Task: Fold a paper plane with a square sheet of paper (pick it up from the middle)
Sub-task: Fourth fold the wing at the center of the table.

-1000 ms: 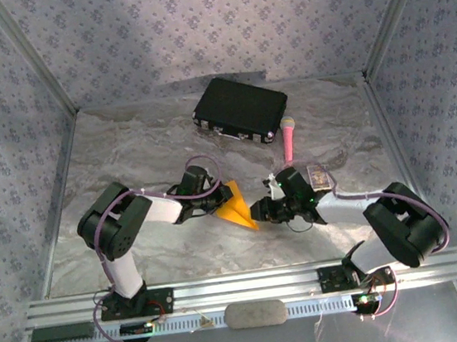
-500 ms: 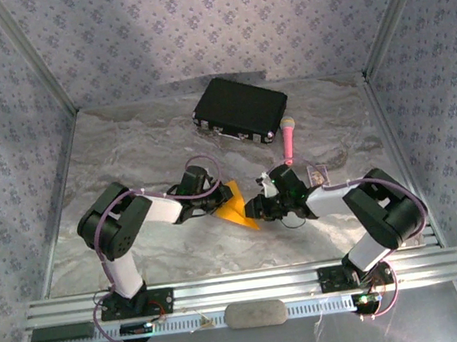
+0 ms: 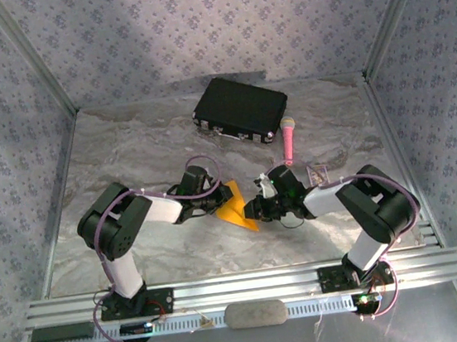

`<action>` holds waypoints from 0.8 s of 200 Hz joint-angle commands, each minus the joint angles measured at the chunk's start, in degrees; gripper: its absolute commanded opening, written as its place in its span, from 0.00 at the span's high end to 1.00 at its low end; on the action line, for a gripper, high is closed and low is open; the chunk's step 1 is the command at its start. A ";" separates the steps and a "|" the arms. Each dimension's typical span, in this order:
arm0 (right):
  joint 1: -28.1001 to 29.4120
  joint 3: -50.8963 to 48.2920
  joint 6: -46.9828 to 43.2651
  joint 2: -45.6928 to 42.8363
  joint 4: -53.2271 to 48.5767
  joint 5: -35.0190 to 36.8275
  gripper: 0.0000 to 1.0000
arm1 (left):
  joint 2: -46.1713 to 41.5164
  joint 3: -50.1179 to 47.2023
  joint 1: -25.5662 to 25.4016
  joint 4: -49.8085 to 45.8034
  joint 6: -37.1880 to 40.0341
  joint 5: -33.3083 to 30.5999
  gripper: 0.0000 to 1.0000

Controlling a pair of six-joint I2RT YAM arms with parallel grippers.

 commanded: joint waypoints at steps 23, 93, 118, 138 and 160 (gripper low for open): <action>-0.21 -0.01 0.21 1.15 1.30 -1.46 0.89 | 2.28 -1.06 0.10 -4.52 0.34 -1.00 1.00; -0.79 -1.63 1.37 2.26 4.44 -2.30 0.95 | 1.80 0.00 0.27 -5.06 1.48 -0.26 1.00; -1.11 -2.60 2.93 3.05 6.89 -3.02 0.95 | -0.40 1.37 0.36 -6.21 3.32 0.29 0.97; -1.44 -3.01 4.25 3.99 7.28 -2.91 0.96 | -2.85 2.60 0.25 -7.62 4.91 0.50 0.93; -1.64 -3.82 6.16 4.90 8.68 -3.13 0.97 | -5.38 3.35 0.14 -8.83 6.19 0.76 0.88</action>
